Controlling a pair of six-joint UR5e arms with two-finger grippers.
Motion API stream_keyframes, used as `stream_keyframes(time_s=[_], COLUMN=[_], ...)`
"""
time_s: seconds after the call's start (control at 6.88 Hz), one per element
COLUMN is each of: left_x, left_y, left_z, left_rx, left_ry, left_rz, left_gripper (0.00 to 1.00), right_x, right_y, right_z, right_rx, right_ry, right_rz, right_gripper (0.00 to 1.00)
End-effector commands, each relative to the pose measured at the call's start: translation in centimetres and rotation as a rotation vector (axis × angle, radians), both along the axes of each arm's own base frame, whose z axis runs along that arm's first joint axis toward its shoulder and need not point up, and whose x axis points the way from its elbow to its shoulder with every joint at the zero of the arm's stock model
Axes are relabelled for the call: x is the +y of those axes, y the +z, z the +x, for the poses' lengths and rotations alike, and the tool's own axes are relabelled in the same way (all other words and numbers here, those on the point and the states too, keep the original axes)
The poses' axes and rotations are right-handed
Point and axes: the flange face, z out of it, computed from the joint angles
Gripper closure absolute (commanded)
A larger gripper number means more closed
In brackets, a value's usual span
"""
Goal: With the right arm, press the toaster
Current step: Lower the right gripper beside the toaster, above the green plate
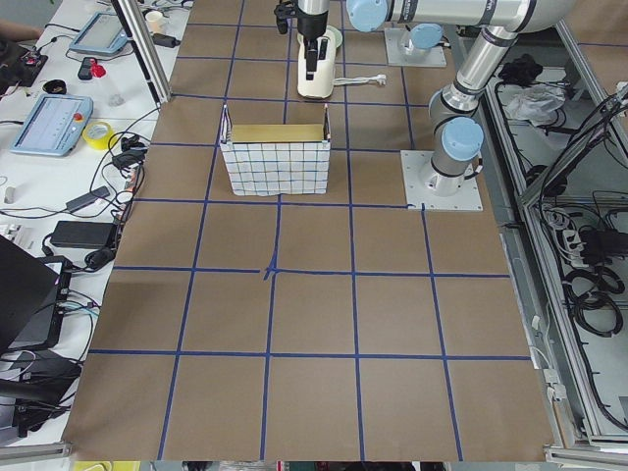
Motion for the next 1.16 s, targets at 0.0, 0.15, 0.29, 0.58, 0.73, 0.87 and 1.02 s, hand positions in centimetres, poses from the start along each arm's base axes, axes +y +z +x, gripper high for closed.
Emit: stream_keyframes(time_s=[0.0, 0.15, 0.29, 0.58, 0.73, 0.87, 1.02], left_x=[0.0, 0.0, 0.0, 0.0, 0.0, 0.0, 0.0], left_y=[0.0, 0.0, 0.0, 0.0, 0.0, 0.0, 0.0], left_z=[0.0, 0.0, 0.0, 0.0, 0.0, 0.0, 0.0], left_rx=[0.0, -0.001, -0.001, 0.0, -0.001, 0.0, 0.0], left_ry=[0.0, 0.0, 0.0, 0.0, 0.0, 0.0, 0.0], left_rz=[0.0, 0.0, 0.0, 0.0, 0.0, 0.0, 0.0], left_gripper=[0.0, 0.0, 0.0, 0.0, 0.0, 0.0, 0.0], right_x=[1.0, 1.6, 2.2, 4.0, 4.2, 4.7, 5.0], right_y=[-2.2, -4.4, -6.9, -12.9, -16.7, -19.3, -20.9], right_z=[-5.8, -7.4, -8.5, -9.8, -10.1, -10.2, -10.5], right_rx=[-0.309, -0.4, -0.491, -0.633, -0.728, -0.773, -0.799], right_ry=[-0.008, -0.036, 0.021, 0.084, 0.112, 0.116, 0.128], right_rz=[0.009, 0.012, -0.047, -0.11, -0.157, -0.169, -0.18], right_gripper=[1.0, 1.0, 1.0, 1.0, 1.0, 1.0, 1.0])
